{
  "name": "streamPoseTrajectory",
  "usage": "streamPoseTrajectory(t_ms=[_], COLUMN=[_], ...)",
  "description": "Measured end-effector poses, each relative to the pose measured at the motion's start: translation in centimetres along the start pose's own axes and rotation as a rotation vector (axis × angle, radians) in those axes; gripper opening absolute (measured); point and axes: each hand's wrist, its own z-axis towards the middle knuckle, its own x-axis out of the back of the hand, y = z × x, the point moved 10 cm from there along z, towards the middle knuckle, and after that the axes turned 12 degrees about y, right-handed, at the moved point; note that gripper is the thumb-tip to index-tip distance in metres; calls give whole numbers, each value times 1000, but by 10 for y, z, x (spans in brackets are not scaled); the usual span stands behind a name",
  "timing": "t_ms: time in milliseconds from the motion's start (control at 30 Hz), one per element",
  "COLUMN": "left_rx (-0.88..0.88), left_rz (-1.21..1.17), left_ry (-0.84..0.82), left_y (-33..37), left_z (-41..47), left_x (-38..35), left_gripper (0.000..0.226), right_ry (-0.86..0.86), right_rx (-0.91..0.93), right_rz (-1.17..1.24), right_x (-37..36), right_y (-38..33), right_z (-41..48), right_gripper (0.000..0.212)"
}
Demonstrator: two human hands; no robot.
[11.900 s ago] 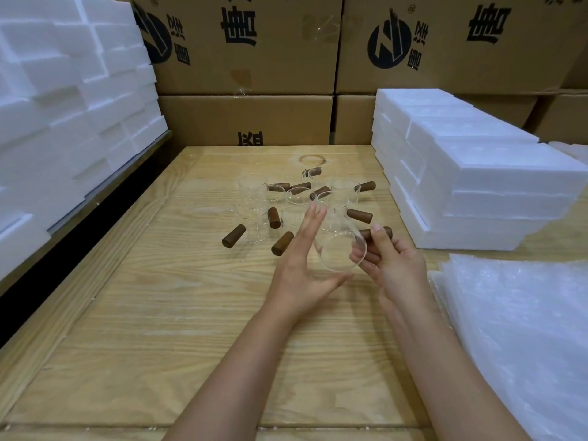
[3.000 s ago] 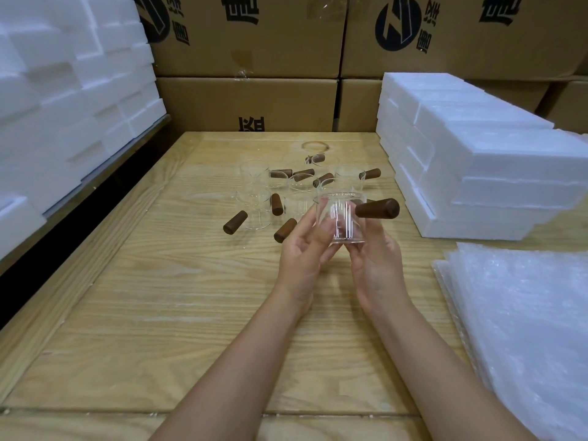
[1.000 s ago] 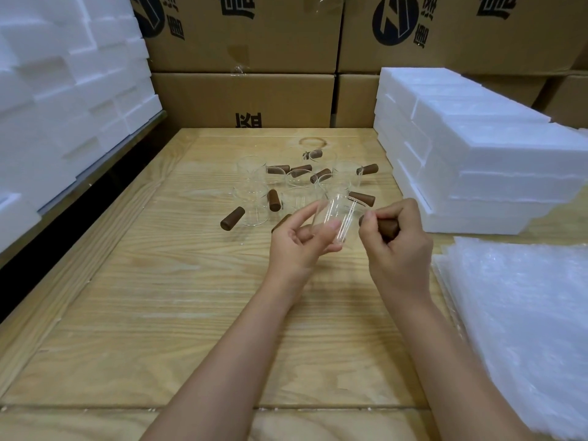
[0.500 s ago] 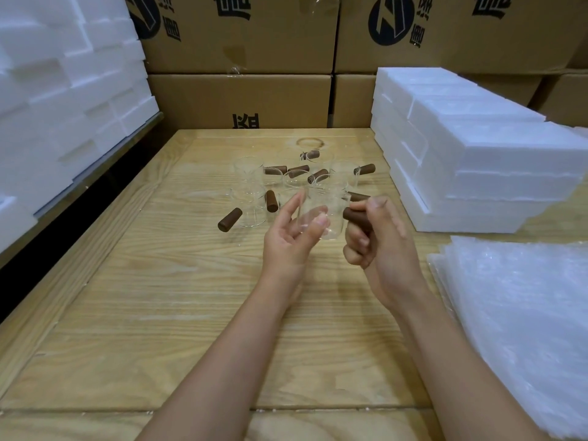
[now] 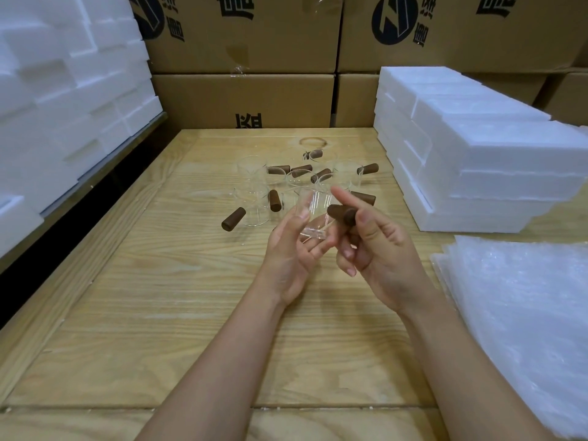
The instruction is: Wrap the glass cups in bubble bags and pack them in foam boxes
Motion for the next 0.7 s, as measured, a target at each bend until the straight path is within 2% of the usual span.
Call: streamPoseTrajectory(t_ms=[67, 133, 200, 300, 367, 433, 533, 700], left_rx=[-24, -43, -85, -173, -196, -186, -148, -234], left_rz=[-14, -3, 43, 117, 137, 113, 105, 268], left_ry=[25, 39, 58, 97, 115, 114, 121, 129], left_y=[-1, -2, 1, 6, 7, 7, 5, 13], left_z=[0, -1, -3, -3, -3, -2, 3, 0], left_x=[2, 0, -3, -2, -1, 1, 7, 6], left_gripper=[71, 71, 86, 107, 99, 73, 52, 71], right_ry=[163, 300, 375, 480, 524, 559, 599, 633], right_rx=[84, 134, 181, 241, 238, 205, 150, 36], right_rz=[-65, -108, -156, -248, -248, -190, -116, -57], right_x=[16, 28, 33, 41, 46, 52, 61, 69], right_y=[-6, -10, -13, -15, -12, -6, 3, 17], right_z=[3, 5, 3, 1, 1, 3, 5, 8], right_gripper=[28, 32, 30, 10, 6, 10, 13, 14])
